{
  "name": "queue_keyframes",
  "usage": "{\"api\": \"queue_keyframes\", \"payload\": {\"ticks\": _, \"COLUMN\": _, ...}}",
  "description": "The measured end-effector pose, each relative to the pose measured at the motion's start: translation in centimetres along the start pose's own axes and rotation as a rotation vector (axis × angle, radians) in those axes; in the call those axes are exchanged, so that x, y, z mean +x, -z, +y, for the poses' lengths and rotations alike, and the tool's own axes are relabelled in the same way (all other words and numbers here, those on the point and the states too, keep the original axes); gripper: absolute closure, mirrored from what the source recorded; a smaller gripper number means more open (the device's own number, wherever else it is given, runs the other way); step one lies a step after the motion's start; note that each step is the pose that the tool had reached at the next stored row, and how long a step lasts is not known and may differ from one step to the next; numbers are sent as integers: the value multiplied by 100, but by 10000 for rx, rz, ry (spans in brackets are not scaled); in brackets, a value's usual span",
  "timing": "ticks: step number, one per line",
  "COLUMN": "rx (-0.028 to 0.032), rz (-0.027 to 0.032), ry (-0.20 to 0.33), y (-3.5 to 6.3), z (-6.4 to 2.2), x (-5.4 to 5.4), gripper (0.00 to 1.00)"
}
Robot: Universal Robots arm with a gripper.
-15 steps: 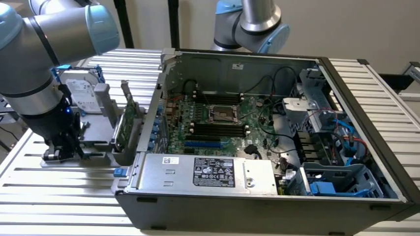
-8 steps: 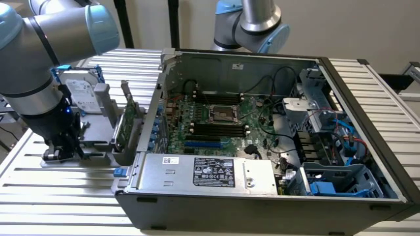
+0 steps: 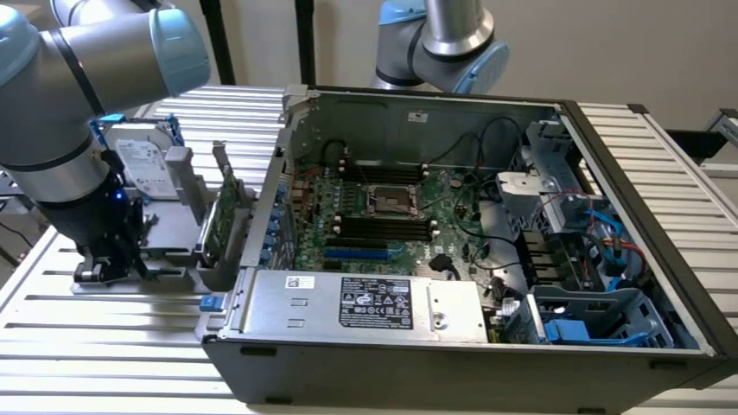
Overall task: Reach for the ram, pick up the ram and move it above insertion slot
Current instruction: 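Pick up the ram and move it above insertion slot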
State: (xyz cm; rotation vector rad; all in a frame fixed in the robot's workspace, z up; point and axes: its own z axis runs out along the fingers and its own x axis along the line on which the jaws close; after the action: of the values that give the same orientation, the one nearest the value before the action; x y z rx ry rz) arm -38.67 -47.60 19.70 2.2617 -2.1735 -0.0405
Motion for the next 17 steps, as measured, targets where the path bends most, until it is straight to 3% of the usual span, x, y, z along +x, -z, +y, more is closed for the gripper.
{"api": "queue_keyframes", "payload": {"ticks": 9, "rx": 1, "rz": -2, "ry": -90, "y": 49, "z": 1, "x": -1, "gripper": 86}}
{"api": "queue_keyframes", "payload": {"ticks": 12, "rx": 3, "rz": -3, "ry": -96, "y": 128, "z": 3, "x": -2, "gripper": 86}}
{"api": "queue_keyframes", "payload": {"ticks": 17, "rx": 2, "rz": -3, "ry": -101, "y": 347, "z": 7, "x": -6, "gripper": 86}}
